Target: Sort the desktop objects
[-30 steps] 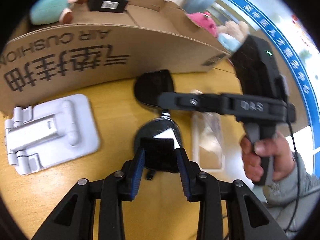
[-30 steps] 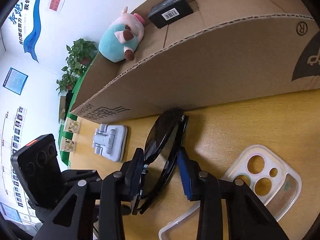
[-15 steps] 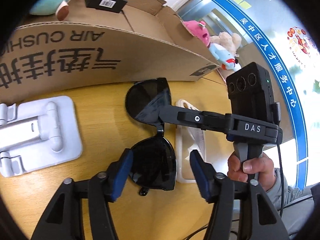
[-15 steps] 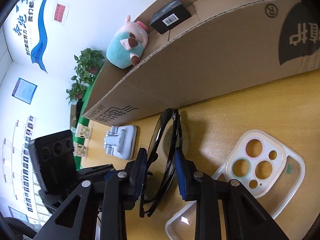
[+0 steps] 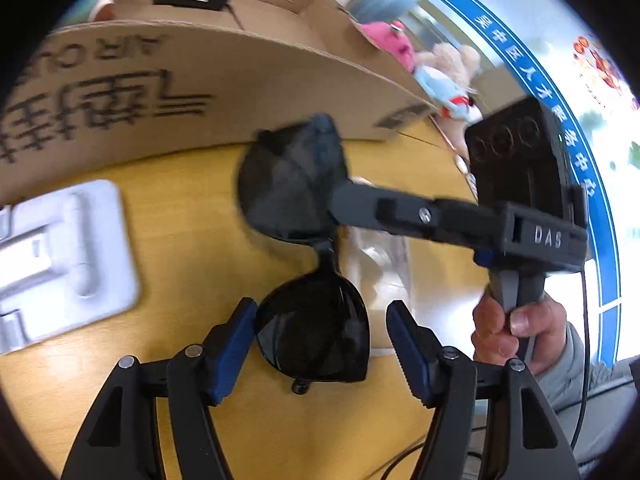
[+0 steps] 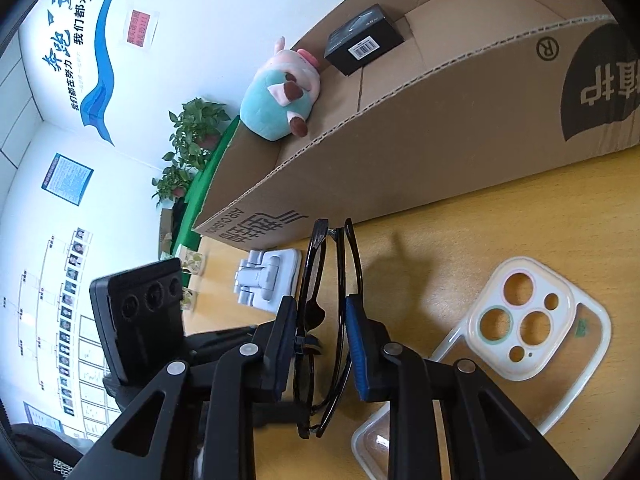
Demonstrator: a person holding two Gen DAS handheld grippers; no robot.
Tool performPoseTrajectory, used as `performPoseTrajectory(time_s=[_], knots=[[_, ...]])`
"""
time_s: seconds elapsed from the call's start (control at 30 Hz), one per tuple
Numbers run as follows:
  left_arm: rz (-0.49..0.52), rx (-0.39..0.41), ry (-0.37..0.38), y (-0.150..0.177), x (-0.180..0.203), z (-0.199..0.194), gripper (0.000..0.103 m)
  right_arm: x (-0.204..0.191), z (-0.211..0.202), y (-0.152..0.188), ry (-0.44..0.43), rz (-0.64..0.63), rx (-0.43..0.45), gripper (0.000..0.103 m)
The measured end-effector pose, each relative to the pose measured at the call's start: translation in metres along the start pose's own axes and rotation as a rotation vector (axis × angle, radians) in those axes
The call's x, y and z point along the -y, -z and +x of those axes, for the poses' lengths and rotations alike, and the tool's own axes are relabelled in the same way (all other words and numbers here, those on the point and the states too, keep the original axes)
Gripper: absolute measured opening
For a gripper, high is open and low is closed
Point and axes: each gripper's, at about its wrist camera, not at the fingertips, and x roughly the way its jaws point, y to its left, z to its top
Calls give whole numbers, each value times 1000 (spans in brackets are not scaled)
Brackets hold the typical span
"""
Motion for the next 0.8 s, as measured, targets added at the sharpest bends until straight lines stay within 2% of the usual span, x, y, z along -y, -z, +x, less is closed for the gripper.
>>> performPoseTrajectory(time_s=[0.07, 0.1, 0.37, 0.53, 0.8], knots=[[6, -3, 2, 2, 3, 1, 63, -1, -2, 0, -13, -1, 4, 24], [8, -3, -11, 2, 4, 1, 56, -3, -4, 0, -15, -5, 8, 24], [-10, 51, -42, -15, 21, -14, 57, -22, -18, -16, -31, -67, 30, 24], [11, 100, -98, -53, 44, -27, 56, -38, -32, -43, -28, -127, 54, 24], [56, 176, -97, -118, 72, -35, 56, -64, -83, -90, -29, -203, 167, 24]])
